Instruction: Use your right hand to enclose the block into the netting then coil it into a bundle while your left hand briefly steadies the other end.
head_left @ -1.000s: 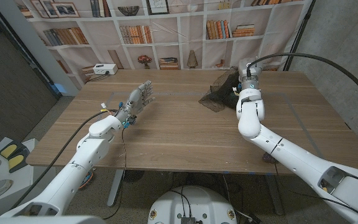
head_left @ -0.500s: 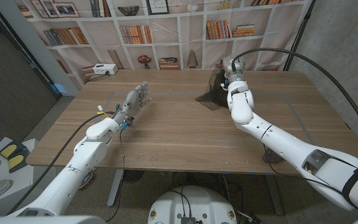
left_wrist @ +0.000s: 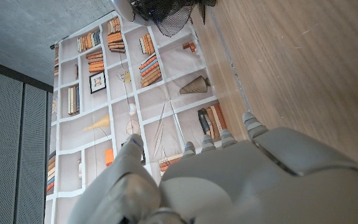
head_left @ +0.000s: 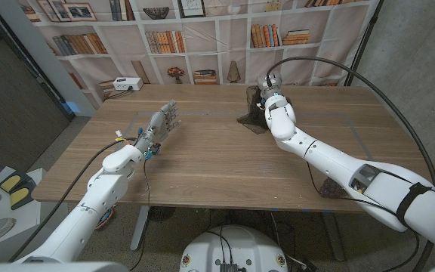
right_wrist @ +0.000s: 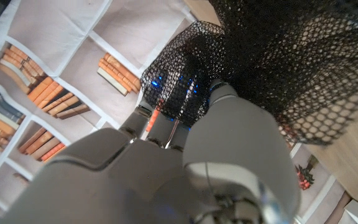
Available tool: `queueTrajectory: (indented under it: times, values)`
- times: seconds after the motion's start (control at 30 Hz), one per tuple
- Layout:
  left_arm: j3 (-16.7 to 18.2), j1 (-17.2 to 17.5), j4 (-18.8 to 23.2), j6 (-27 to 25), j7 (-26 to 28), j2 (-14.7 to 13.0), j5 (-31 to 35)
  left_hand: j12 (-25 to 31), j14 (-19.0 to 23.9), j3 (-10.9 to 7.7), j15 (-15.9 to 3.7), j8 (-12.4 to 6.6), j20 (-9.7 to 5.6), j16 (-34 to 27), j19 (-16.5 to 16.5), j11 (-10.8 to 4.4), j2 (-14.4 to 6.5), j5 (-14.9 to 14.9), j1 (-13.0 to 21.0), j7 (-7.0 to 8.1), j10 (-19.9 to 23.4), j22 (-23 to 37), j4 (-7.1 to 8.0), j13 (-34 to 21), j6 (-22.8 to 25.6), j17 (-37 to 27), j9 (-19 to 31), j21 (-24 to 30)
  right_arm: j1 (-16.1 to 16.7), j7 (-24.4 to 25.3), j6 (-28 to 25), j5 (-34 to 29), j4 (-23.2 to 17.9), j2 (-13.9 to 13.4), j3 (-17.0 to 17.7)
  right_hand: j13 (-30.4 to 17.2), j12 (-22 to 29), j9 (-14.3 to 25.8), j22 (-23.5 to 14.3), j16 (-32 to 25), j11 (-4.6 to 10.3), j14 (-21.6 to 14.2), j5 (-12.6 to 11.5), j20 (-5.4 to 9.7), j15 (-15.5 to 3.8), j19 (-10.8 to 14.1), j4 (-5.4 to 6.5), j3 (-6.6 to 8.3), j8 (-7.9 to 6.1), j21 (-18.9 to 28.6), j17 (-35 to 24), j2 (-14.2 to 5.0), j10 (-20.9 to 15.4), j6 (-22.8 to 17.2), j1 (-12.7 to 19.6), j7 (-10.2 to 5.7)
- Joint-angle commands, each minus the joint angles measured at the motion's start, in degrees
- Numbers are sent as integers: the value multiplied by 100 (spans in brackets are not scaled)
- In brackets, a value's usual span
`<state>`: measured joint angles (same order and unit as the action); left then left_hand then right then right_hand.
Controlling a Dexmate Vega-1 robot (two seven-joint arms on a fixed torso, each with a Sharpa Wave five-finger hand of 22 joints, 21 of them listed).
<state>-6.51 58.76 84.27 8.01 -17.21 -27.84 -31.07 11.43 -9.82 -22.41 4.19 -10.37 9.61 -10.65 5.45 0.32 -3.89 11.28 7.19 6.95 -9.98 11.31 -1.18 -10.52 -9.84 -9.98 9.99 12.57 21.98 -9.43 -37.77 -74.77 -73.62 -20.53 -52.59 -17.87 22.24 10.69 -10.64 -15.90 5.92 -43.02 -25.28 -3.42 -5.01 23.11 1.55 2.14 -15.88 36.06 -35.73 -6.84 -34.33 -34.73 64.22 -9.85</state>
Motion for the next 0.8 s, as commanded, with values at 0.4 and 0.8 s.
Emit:
queueTrajectory:
  times: [0.4, 0.8]
  values:
    - [-62, -213, -278, 2, -107, 48, 7, 33, -103, 20, -8, -17, 33, 11, -18, -22, -38, 13, 24, -6, -487, 10, -21, -31, -277, -24, 12, 16, 147, 105, -612, 1290, 116, 516, 768, 147, -839, 83, -48, 187, -250, 700, 45, -281, -485, -493, 922, -795, 526, -310, 164, -77, 985, 2014, -2439, 478]
    - [-59, -200, -249, -8, -118, 41, 6, 33, -106, 24, -5, -16, 38, 11, -17, -24, -38, 12, 23, 0, -488, 10, -23, -31, -283, -25, 12, 16, 710, 153, -152, 3237, -651, 797, 2390, 44, -992, 91, -100, 217, -775, 1410, 399, -613, 45, -1230, 801, -1669, 542, -629, 44, 370, 1524, 2556, -4081, 694]
